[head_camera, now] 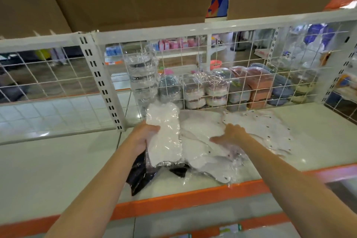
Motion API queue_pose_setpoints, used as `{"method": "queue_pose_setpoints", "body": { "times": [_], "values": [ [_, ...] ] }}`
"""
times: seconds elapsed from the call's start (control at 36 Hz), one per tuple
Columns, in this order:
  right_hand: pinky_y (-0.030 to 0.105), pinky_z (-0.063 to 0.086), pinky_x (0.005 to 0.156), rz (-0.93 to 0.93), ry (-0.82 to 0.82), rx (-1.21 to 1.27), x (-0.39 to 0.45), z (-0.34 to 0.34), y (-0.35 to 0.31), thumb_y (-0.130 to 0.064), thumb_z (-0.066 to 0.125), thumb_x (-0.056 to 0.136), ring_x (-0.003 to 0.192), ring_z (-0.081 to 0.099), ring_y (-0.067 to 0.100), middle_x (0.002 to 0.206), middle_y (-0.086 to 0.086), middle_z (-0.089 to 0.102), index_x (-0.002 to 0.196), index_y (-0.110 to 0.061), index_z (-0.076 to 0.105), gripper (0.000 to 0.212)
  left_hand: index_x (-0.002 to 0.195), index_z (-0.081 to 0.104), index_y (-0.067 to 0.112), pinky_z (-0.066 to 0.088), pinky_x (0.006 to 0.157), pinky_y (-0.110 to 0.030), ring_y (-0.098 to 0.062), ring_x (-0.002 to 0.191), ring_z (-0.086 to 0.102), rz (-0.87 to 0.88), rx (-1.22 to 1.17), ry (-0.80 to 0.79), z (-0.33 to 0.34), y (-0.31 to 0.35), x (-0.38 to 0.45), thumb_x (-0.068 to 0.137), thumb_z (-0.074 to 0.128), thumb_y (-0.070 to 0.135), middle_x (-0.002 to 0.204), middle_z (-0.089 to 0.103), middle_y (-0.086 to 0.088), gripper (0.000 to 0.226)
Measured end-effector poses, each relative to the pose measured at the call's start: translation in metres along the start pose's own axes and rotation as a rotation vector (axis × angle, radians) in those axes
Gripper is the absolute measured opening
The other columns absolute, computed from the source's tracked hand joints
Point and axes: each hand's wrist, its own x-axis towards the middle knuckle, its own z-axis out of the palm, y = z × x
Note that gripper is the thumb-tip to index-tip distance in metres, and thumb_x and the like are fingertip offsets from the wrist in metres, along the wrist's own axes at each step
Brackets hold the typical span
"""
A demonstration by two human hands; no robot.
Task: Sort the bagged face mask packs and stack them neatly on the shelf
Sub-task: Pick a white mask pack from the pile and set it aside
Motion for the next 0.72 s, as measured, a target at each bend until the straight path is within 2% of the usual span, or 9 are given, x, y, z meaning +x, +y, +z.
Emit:
{"method": "queue_pose_setpoints", "body": {
  "times": [0.06, 0.11, 0.19, 0.31, 0.39, 0.47, 0.56, 0.64, 0.72],
  "values": [
    [0.033, 0.044, 0.089, 0.008, 0.019, 0.151, -0.001, -0.004, 0.005, -0.059, 0.067, 0.074, 0.113, 0.051, 0.029, 0.130, 0.012, 0.052, 0.133, -0.006, 0.039, 0.084, 0.113, 0.055, 0.001, 0.050, 0.070, -0.038, -0.028, 0.086, 0.063, -0.012, -0.012, -0.008, 0.000, -0.002, 0.000, 0.088, 0.051, -0.008, 0.100, 0.065, -0.015, 0.027],
    [0.028, 0.039, 0.078, 0.005, 0.039, 0.250, 0.003, -0.011, 0.008, -0.043, 0.071, 0.078, 0.099, 0.052, 0.025, 0.124, 0.011, 0.056, 0.124, -0.005, 0.047, 0.066, 0.108, 0.056, 0.000, 0.050, 0.067, -0.038, -0.027, 0.080, 0.062, -0.020, -0.013, 0.022, 0.002, -0.002, -0.001, 0.089, 0.051, -0.009, 0.094, 0.065, -0.014, 0.022],
    [0.025, 0.035, 0.075, -0.028, 0.103, 0.373, 0.006, -0.026, 0.008, -0.025, 0.070, 0.081, 0.091, 0.051, 0.024, 0.114, 0.013, 0.062, 0.115, -0.003, 0.057, 0.042, 0.103, 0.057, -0.001, 0.049, 0.066, -0.037, -0.026, 0.078, 0.062, -0.016, -0.034, 0.049, 0.007, -0.001, -0.002, 0.089, 0.050, -0.009, 0.091, 0.064, -0.014, 0.017],
    [0.031, 0.042, 0.076, -0.052, 0.094, 1.051, -0.001, -0.048, 0.003, -0.002, 0.058, 0.085, 0.093, 0.053, 0.027, 0.106, 0.015, 0.059, 0.111, -0.005, 0.059, 0.026, 0.099, 0.057, -0.001, 0.049, 0.066, -0.037, -0.026, 0.078, 0.061, -0.033, -0.022, 0.034, 0.019, 0.005, -0.003, 0.089, 0.050, -0.009, 0.090, 0.064, -0.014, 0.015],
    [0.034, 0.048, 0.079, -0.176, -0.023, 1.416, -0.008, -0.062, 0.001, 0.007, 0.053, 0.083, 0.099, 0.057, 0.030, 0.109, 0.014, 0.063, 0.111, -0.007, 0.059, 0.033, 0.093, 0.058, 0.003, 0.049, 0.067, -0.037, -0.026, 0.080, 0.061, -0.038, -0.029, 0.021, 0.029, 0.009, -0.002, 0.088, 0.052, -0.009, 0.093, 0.064, -0.014, 0.014],
    [0.023, 0.047, 0.073, -0.390, -0.022, 1.268, -0.024, -0.071, -0.007, 0.015, 0.055, 0.080, 0.094, 0.058, 0.019, 0.107, 0.009, 0.064, 0.109, -0.005, 0.063, 0.037, 0.102, 0.059, 0.005, 0.050, 0.074, -0.041, -0.029, 0.090, 0.063, 0.001, -0.046, -0.021, 0.036, 0.012, -0.001, 0.086, 0.055, -0.010, 0.107, 0.064, -0.016, 0.022],
    [0.017, 0.046, 0.079, -0.521, 0.066, 1.103, -0.029, -0.076, -0.009, 0.023, 0.047, 0.079, 0.112, 0.047, 0.014, 0.124, 0.003, 0.051, 0.080, -0.007, 0.066, 0.036, 0.107, 0.058, 0.007, 0.051, 0.076, -0.039, -0.029, 0.095, 0.063, 0.038, -0.069, -0.043, 0.042, 0.015, -0.001, 0.085, 0.055, -0.011, 0.115, 0.063, -0.016, 0.028],
    [0.029, 0.032, 0.107, -0.602, 0.247, 0.814, -0.027, -0.073, -0.007, 0.024, 0.048, 0.076, 0.123, 0.038, 0.013, 0.132, 0.003, 0.043, 0.057, -0.019, 0.062, 0.049, 0.103, 0.059, 0.010, 0.051, 0.077, -0.039, -0.028, 0.094, 0.062, 0.069, -0.062, -0.029, 0.049, 0.015, -0.004, 0.084, 0.055, -0.012, 0.117, 0.063, -0.017, 0.030],
    [0.042, 0.019, 0.113, -0.627, 0.377, 0.400, -0.032, -0.066, -0.020, 0.019, 0.044, 0.072, 0.134, 0.025, 0.025, 0.140, -0.001, 0.041, 0.056, -0.031, 0.060, 0.055, 0.110, 0.059, 0.006, 0.051, 0.082, -0.038, -0.026, 0.089, 0.062, 0.079, 0.042, -0.015, 0.058, 0.013, -0.008, 0.085, 0.055, -0.011, 0.109, 0.065, -0.015, 0.030]
  ]
}}
